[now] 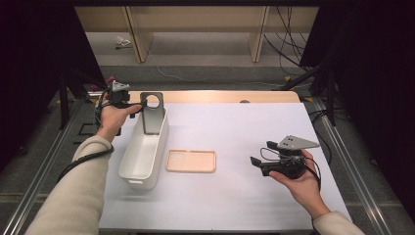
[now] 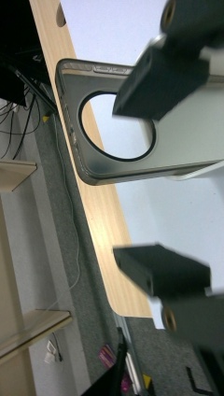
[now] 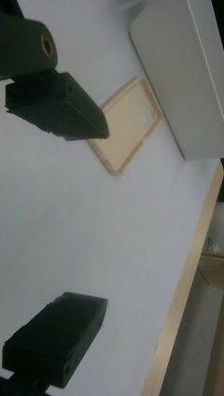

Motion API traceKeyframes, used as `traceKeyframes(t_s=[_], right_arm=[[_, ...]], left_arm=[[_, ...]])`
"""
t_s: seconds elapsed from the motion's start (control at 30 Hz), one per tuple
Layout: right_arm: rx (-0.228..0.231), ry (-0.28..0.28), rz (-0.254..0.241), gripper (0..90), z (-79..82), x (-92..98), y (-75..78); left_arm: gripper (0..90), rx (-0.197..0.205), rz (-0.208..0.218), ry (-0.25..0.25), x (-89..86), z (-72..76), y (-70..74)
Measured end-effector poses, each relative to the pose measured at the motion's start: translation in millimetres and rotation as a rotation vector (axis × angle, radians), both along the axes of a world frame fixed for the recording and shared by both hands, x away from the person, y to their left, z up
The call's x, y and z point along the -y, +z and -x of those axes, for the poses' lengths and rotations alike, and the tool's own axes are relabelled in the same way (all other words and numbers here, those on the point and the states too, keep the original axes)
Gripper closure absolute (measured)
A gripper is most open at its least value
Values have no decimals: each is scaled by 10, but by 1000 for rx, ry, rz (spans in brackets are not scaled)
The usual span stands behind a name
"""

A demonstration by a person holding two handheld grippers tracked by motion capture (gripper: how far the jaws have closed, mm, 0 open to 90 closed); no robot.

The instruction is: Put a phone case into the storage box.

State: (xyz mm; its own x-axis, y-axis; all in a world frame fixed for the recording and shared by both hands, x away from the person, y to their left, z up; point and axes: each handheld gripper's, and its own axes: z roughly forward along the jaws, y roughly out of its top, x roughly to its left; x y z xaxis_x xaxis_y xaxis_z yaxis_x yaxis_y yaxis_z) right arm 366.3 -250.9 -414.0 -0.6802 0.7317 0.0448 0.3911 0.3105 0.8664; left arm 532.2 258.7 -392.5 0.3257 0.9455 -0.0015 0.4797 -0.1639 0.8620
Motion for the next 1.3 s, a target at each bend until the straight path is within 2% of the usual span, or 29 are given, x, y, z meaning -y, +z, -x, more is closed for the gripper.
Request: traceKeyframes(t_s=[0.07, 0.1, 0.13, 0.27, 0.43, 0.47, 0.53, 0.7, 0.87, 1.07, 1.17, 1.3], right_arm=[[1, 0, 0, 161, 2, -1, 1], [1, 0, 1, 161, 2, -2, 2], [1, 0, 1, 161, 2, -2, 2], [0, 0, 3, 161, 4, -7, 5], [-1, 0, 1, 160, 4, -6, 3], [-1, -2, 1, 161, 4, -5, 4], [-1, -1, 0, 161, 3, -4, 5], [-1, -3, 3, 161, 6, -8, 5], [-2, -3, 3, 161, 5, -7, 5], [-3, -4, 2, 160, 4, -12, 4], [-2, -3, 2, 160, 5, -12, 8], [-1, -2, -4, 160, 0, -9, 10]], left_arm=[[174, 3, 3, -2, -3, 25, 14], [155, -2, 6, -8, -10, 84, 40], [155, -2, 6, -8, -10, 84, 40], [149, 12, 37, -38, 2, 294, 77], [145, 24, 48, -73, 23, 517, 107], [146, 24, 48, -73, 23, 517, 107], [145, 35, 67, -99, 42, 658, 131], [130, 46, 69, -122, 82, 873, 121], [139, 50, 72, -133, 127, 1006, 106], [150, 22, 74, -142, 303, 1201, 73], [150, 15, 66, -168, 394, 1261, 62], [151, 17, 75, -209, 497, 1328, 72]])
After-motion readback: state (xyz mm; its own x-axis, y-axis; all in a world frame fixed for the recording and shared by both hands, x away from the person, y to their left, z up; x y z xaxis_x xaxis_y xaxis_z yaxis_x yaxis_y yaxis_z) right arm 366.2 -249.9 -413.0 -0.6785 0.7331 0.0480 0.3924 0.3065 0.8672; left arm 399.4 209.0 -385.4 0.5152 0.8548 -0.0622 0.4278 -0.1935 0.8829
